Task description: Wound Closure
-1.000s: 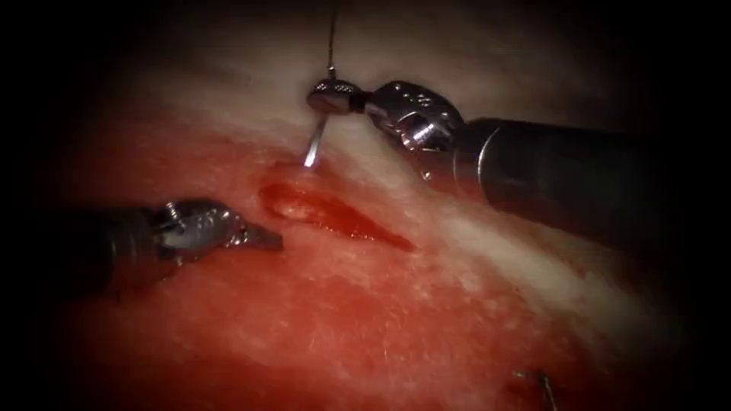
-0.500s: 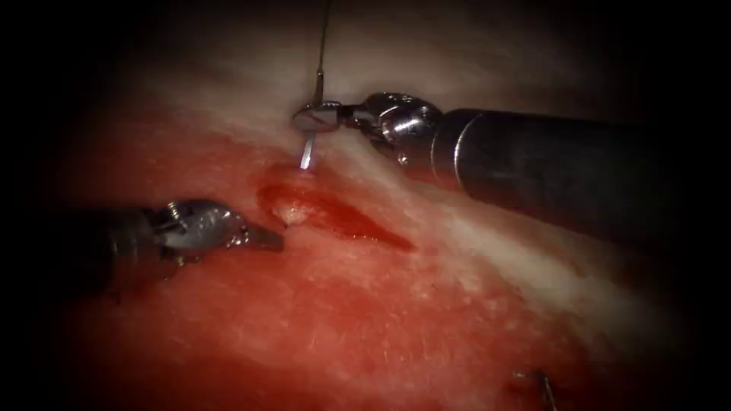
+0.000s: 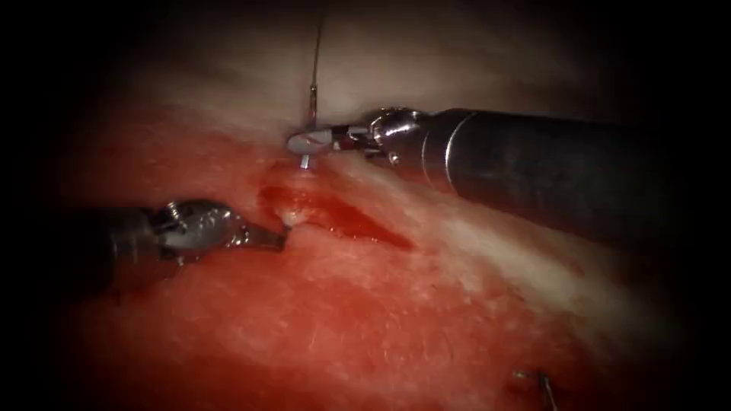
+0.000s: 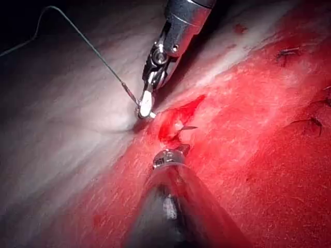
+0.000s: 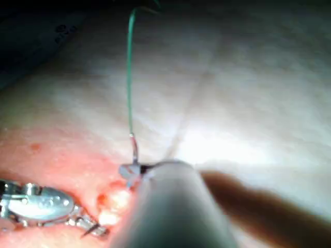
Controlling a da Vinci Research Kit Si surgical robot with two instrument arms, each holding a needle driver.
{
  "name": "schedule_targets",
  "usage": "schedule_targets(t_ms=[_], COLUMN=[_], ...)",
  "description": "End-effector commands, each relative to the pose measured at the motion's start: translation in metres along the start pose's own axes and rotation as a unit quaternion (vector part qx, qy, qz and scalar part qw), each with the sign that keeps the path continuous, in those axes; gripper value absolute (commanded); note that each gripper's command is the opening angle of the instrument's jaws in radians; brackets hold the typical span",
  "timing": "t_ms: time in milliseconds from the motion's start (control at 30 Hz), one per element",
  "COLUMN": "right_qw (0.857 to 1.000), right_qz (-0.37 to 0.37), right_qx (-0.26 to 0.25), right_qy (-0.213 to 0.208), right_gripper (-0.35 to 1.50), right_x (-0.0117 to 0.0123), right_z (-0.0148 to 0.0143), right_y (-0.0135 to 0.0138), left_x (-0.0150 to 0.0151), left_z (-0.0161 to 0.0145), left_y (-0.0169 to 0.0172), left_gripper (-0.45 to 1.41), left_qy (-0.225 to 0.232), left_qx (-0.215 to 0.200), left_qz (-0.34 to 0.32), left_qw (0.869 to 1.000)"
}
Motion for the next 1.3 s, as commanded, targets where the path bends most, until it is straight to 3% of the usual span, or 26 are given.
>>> schedule_targets(t_ms=[33,200,333,367,400,533,567,600,900,1133,1300], right_qw=[1.000,0.999,0.999,0.999,0.999,0.996,0.990,0.986,0.950,0.931,0.914], right_qz=[0.003,0.013,0.011,0.008,-0.009,-0.080,-0.139,-0.159,-0.312,-0.365,-0.401], right_qx=[0.008,0.021,0.025,0.027,0.031,0.037,0.038,0.038,0.023,0.009,-0.030], right_qy=[-0.009,-0.026,-0.027,-0.024,-0.022,0.001,0.005,0.006,0.018,0.027,0.042], right_gripper=[-0.35,-0.35,-0.35,-0.18,0.12,0.74,0.98,1.05,1.08,1.03,1.00], right_x=[-0.0005,-0.0025,-0.0027,-0.0025,-0.0021,-0.0007,0.0000,0.0003,0.0018,0.0026,0.0034], right_z=[0.0012,0.0015,0.0017,0.0017,0.0017,0.0016,0.0015,0.0015,0.0014,0.0019,0.0016], right_y=[0.0000,-0.0004,-0.0003,-0.0002,-0.0001,0.0006,0.0011,0.0013,0.0019,0.0008,0.0002], left_x=[-0.0001,-0.0001,0.0000,0.0000,0.0000,-0.0001,-0.0001,-0.0001,0.0000,0.0000,0.0000], left_z=[0.0008,0.0008,0.0009,0.0009,0.0009,0.0008,0.0008,0.0008,0.0009,0.0009,0.0009], left_y=[-0.0002,-0.0002,-0.0002,-0.0002,-0.0002,-0.0002,-0.0002,-0.0002,-0.0002,-0.0001,-0.0001], left_gripper=[-0.45,-0.45,-0.45,-0.45,-0.45,-0.45,-0.45,-0.45,-0.45,-0.45,-0.45], left_qy=[0.000,0.000,0.000,0.000,0.000,0.000,0.001,0.001,0.001,0.001,0.001], left_qx=[-0.001,-0.001,-0.001,-0.001,0.000,-0.001,-0.002,-0.002,-0.003,-0.003,-0.003], left_qz=[0.000,0.000,0.000,0.000,0.000,-0.003,0.000,0.003,0.006,0.006,0.006], left_qw=[1.000,1.000,1.000,1.000,1.000,1.000,1.000,1.000,1.000,1.000,1.000])
